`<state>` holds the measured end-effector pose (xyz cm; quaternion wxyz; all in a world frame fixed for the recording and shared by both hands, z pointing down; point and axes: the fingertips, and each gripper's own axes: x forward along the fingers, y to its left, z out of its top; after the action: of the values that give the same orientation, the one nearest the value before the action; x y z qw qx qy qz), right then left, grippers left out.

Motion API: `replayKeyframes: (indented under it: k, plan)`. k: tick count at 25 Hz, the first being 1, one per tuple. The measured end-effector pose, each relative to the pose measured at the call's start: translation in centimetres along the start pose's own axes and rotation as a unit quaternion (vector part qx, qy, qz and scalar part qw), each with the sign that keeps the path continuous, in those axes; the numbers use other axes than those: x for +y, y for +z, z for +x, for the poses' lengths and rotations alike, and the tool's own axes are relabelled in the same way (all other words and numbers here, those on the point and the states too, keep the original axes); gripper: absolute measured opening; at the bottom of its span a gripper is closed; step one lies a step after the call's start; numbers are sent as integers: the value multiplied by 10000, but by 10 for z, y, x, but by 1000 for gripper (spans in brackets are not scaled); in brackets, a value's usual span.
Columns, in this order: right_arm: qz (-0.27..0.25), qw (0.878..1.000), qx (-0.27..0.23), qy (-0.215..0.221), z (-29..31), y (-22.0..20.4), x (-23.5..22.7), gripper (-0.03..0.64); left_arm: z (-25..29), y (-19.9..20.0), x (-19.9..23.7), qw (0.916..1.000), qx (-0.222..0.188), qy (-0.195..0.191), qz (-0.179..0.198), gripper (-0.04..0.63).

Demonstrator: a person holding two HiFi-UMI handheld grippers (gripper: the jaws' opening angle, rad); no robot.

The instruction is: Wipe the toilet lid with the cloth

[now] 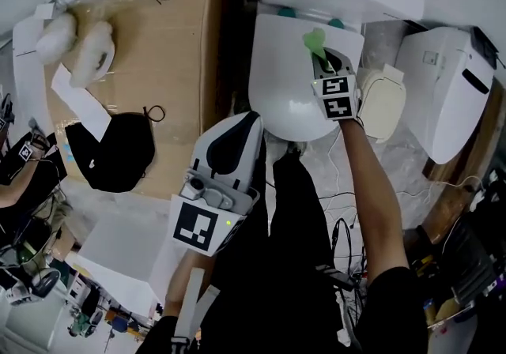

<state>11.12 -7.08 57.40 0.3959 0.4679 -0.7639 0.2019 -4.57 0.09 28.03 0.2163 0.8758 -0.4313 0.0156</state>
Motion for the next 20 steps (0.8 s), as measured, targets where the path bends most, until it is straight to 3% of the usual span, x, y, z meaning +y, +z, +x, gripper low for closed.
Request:
replayKeyframes:
  k: [6,14,20]
  plan:
    - [-124,9989,425,-183,61,22,-6,51,12,4,41,9996,252,-75,-94,2]
    - [-195,9926,1196,-105,111,-3,11,51,20,1,72,9994,239,-68,-250,2]
    - [-514,9878,1472,-42,129,-14,30,51,20,-3,77,9988,308,-145,-342,2]
